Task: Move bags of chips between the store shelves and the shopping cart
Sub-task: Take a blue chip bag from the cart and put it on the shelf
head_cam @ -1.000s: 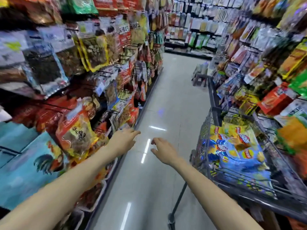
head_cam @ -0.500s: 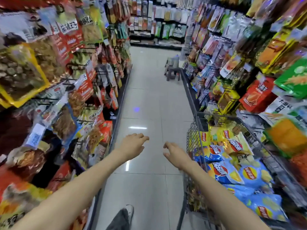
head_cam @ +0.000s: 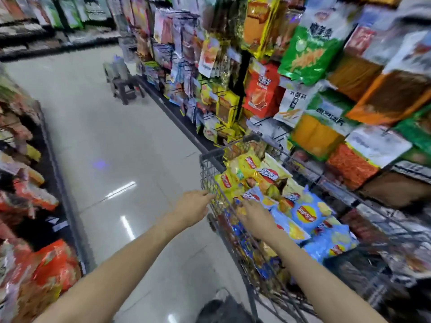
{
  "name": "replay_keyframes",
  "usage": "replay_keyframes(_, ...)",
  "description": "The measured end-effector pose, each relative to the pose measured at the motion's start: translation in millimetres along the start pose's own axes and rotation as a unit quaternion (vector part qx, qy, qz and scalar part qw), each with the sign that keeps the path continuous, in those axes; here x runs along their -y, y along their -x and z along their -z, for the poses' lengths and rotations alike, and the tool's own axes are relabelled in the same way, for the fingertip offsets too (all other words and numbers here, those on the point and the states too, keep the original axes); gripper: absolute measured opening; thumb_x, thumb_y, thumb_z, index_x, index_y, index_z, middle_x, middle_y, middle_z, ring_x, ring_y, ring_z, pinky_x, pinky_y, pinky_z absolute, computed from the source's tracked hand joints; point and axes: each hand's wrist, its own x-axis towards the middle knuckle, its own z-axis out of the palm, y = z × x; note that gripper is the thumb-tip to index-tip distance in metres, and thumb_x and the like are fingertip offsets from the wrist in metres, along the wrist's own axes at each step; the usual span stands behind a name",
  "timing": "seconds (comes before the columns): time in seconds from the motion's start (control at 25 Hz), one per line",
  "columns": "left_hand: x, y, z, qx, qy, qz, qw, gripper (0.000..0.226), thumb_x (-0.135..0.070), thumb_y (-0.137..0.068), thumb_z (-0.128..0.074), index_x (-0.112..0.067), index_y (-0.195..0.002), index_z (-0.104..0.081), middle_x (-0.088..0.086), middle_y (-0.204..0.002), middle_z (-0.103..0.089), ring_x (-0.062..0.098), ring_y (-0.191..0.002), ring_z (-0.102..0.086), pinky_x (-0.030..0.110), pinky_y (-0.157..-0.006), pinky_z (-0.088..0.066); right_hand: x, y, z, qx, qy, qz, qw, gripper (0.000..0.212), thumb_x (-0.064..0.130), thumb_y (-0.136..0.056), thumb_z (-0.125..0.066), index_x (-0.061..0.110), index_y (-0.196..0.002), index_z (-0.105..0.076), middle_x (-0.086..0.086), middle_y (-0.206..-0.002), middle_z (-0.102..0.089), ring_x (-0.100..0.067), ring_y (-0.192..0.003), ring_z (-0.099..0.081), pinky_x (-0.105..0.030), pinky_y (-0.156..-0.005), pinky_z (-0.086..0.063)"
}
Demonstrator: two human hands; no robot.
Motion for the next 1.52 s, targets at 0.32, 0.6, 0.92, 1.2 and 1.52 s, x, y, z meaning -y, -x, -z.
replay_keyframes(0.32, -12.7, -168.4, -10.3, 0.058, -0.022, -0.128, 0.990, 0.049, -0.023, -0.094, -0.052, -0.027, -0.142, -0.044, 0.001, -0.131, -0.053, 0.030, -0.117, -0.056, 0.042, -0.085, -0.051, -90.1, -56.2, 12.9, 0.022, 0.003, -0.123, 0.992, 0.046, 0.028, -0.103, -0.045, 0.011, -0.144, -0.036, -0.012, -0.131, -0.048, -0.033, -0.120, -0.047, -0.041, -0.094, -0.040)
replay_keyframes(0.6, -18.8, -218.0, -44.4, 0.069, -0.067, -0.271, 0.958, 0.054, -0.026, -0.050, -0.091, -0.025, -0.101, -0.074, -0.005, -0.096, -0.069, 0.017, -0.073, -0.069, 0.031, -0.050, -0.052, -84.7, -63.4, -33.7, 0.050, -0.053, -0.201, 0.977, 0.047, 0.027, -0.102, -0.043, 0.015, -0.146, -0.034, -0.008, -0.142, -0.043, -0.029, -0.128, -0.044, -0.039, -0.095, -0.043)
replay_keyframes(0.92, 6.8, -287.6, -101.8, 0.247, -0.044, -0.351, 0.902, 0.057, -0.024, -0.095, -0.053, -0.023, -0.148, -0.033, 0.005, -0.149, -0.040, 0.033, -0.128, -0.046, 0.048, -0.102, -0.044, -45.9, -79.7, -75.7, 0.054, -0.210, -0.383, 0.898, 0.041, 0.021, -0.101, -0.044, 0.011, -0.141, -0.034, -0.011, -0.123, -0.048, -0.031, -0.113, -0.052, -0.038, -0.087, -0.041)
replay_keyframes(1.2, 8.1, -318.2, -151.6, 0.359, -0.042, -0.313, 0.878, 0.064, -0.039, -0.099, -0.050, -0.016, -0.152, -0.022, 0.010, -0.152, -0.038, 0.035, -0.134, -0.042, 0.047, -0.101, -0.044, -48.0, -105.7, -103.7, 0.053, -0.320, -0.528, 0.785, 0.067, 0.029, -0.101, -0.049, 0.003, -0.152, -0.015, -0.020, -0.135, -0.050, -0.037, -0.116, -0.056, -0.038, -0.080, -0.047)
replay_keyframes(1.52, 6.9, -345.5, -207.2, 0.527, 0.121, -0.217, 0.813, 0.092, -0.035, -0.085, -0.074, -0.013, -0.154, -0.016, 0.007, -0.142, -0.049, 0.028, -0.126, -0.051, 0.039, -0.097, -0.048, -69.4, -142.9, -122.2, -0.095, -0.474, -0.602, 0.635, 0.081, 0.042, -0.099, -0.051, 0.006, -0.155, -0.006, -0.002, -0.077, -0.053, -0.024, -0.068, -0.056, -0.029, -0.053, -0.030)
